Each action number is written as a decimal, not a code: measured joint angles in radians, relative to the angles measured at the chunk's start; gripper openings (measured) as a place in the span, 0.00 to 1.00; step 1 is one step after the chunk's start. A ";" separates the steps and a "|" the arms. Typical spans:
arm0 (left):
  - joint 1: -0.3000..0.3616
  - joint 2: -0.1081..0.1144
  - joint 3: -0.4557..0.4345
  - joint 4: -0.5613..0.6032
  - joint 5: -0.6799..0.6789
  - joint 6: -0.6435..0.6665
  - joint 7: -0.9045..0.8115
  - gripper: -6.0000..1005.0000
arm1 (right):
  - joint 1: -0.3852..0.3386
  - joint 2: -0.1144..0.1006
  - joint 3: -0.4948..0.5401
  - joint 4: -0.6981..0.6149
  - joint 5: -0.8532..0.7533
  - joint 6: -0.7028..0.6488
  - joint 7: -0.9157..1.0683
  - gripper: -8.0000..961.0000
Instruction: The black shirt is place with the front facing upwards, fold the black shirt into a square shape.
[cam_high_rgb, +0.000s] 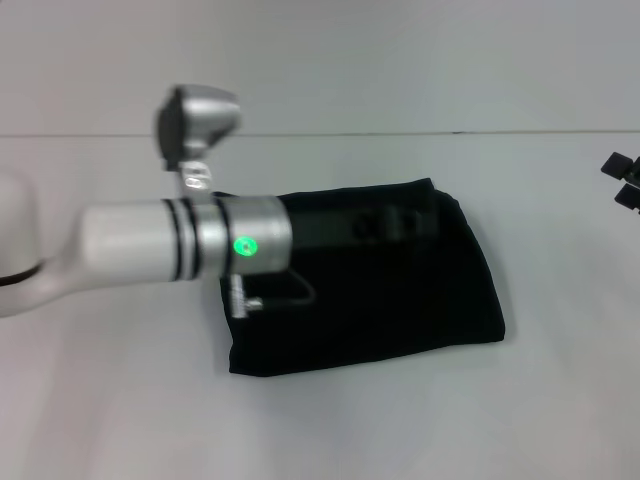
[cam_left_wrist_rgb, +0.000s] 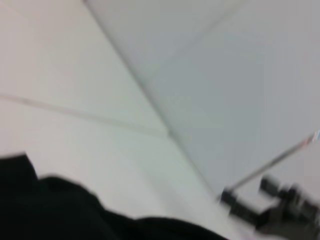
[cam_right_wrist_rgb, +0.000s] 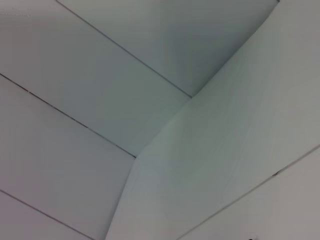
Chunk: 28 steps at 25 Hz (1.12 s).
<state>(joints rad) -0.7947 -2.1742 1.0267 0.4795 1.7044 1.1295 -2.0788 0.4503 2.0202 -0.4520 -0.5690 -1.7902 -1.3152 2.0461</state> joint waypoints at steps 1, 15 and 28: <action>-0.019 0.000 0.030 -0.020 -0.001 -0.022 0.009 0.05 | 0.000 0.000 -0.003 0.000 0.000 0.000 0.000 0.86; 0.091 0.060 0.068 0.214 0.003 0.335 -0.022 0.34 | 0.034 -0.024 -0.053 0.001 -0.073 0.006 0.036 0.86; 0.333 0.128 -0.402 0.248 0.003 0.492 -0.208 0.84 | 0.255 -0.101 -0.253 -0.010 -0.456 -0.032 0.379 0.86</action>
<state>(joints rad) -0.4614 -2.0459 0.6251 0.7271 1.7076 1.6216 -2.2865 0.7052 1.9192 -0.7048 -0.5792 -2.2465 -1.3469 2.4246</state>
